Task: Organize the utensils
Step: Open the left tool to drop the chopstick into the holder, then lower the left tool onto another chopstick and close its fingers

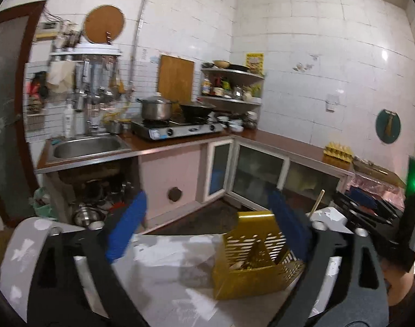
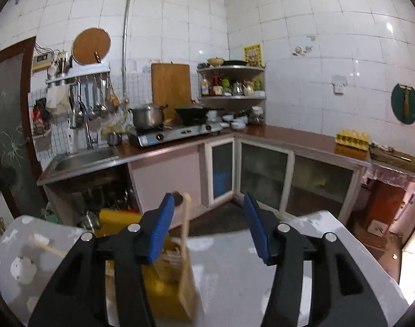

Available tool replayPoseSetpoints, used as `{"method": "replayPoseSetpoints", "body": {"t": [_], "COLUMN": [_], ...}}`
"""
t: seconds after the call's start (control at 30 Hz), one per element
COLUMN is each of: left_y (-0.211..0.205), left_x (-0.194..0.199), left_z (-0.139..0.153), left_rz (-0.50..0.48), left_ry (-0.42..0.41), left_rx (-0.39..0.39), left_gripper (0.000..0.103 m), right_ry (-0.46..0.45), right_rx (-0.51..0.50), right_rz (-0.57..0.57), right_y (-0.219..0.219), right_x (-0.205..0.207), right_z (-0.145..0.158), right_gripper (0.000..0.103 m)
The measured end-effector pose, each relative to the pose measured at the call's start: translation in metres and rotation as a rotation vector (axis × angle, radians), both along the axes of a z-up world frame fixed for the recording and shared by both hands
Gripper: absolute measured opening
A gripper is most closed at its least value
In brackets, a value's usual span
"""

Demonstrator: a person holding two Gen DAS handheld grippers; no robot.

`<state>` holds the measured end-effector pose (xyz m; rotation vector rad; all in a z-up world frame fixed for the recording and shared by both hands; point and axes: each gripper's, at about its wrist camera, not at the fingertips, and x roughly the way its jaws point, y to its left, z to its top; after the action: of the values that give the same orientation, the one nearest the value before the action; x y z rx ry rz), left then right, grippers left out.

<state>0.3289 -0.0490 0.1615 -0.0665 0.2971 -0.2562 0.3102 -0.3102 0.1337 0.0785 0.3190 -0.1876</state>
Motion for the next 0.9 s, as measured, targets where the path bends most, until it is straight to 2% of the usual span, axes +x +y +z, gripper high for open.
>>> {"method": "replayPoseSetpoints", "body": {"t": [0.03,0.13,0.27,0.37,0.43,0.57,0.77,0.9], "left_y": [0.007,0.020,0.029,0.032,0.030,0.027,0.027,0.017], "left_x": [-0.010,-0.030,-0.050,-0.056,-0.060,-0.056,-0.049,-0.045], "left_z": [0.002,0.004,-0.009,-0.029,-0.047,-0.083,-0.136,-0.161], "left_rz": [0.021,0.039,0.068,0.052,0.035,0.024,0.008,0.007], "left_ry": [-0.007,0.011,0.041,0.101,0.145,0.231,0.353,0.415], "left_rx": [-0.007,-0.014,0.003,0.004,0.032,0.080,0.085,0.155], "left_gripper": [0.098,0.098,0.098,0.098,0.098,0.098,0.098,0.098], "right_ry": [0.013,0.042,0.089,0.137,0.170,0.256,0.376,0.441], "right_rx": [-0.001,-0.005,0.003,-0.015,-0.017,0.030,0.040,0.032], "right_rz": [-0.008,-0.014,-0.011,-0.004,0.005,-0.003,0.001,0.007], "right_y": [-0.002,-0.004,-0.001,0.008,0.012,0.015,0.028,0.038], "right_x": [-0.013,-0.040,-0.064,-0.076,-0.080,-0.078,-0.078,-0.081], "right_z": [-0.002,-0.011,-0.031,-0.053,-0.070,-0.102,-0.146,-0.163], "right_gripper": [0.059,0.063,0.067,0.070,0.070,0.070,0.070,0.070]}}
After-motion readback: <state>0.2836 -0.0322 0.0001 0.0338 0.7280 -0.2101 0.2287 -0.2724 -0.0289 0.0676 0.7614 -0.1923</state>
